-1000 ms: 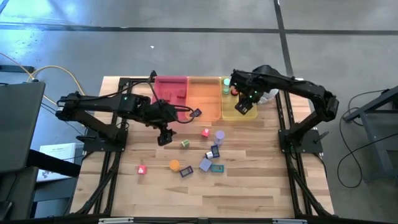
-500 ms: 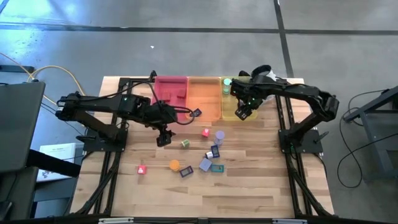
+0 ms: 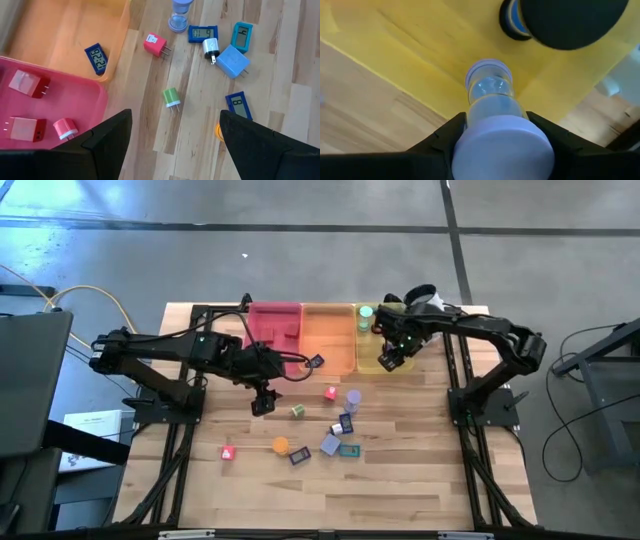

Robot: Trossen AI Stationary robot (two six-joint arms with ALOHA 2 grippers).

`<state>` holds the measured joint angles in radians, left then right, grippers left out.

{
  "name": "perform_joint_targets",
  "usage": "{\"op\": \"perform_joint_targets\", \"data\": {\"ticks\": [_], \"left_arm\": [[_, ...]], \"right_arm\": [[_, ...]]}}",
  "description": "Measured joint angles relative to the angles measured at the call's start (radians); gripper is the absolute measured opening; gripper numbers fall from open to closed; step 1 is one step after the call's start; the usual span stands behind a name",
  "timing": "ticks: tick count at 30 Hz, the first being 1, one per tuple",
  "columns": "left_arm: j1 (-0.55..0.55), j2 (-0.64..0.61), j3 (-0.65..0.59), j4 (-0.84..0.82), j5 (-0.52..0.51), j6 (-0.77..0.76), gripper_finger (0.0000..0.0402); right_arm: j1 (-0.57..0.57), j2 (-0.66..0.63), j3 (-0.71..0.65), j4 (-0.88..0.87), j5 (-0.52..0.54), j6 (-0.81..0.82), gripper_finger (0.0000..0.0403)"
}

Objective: Pick & Place Office items
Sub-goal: Put the bottom violet hourglass into the yellow bin

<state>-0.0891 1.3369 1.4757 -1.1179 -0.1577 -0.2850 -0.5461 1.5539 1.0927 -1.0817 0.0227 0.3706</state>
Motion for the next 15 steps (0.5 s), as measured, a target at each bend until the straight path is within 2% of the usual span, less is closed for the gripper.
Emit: {"op": "perform_joint_targets", "data": {"ticks": [6, 15], "left_arm": [[0.0, 0.0, 0.0, 0.0, 0.0, 0.0, 0.0293], [-0.012, 0.0, 0.0, -0.002, 0.003, -0.009, 0.0293]], "right_arm": [[-0.004, 0.0, -0.029, 0.061, -0.004, 0.0, 0.0181], [-0.024, 0.065, -0.029, 0.077, -0.028, -0.001, 0.0184]]}}
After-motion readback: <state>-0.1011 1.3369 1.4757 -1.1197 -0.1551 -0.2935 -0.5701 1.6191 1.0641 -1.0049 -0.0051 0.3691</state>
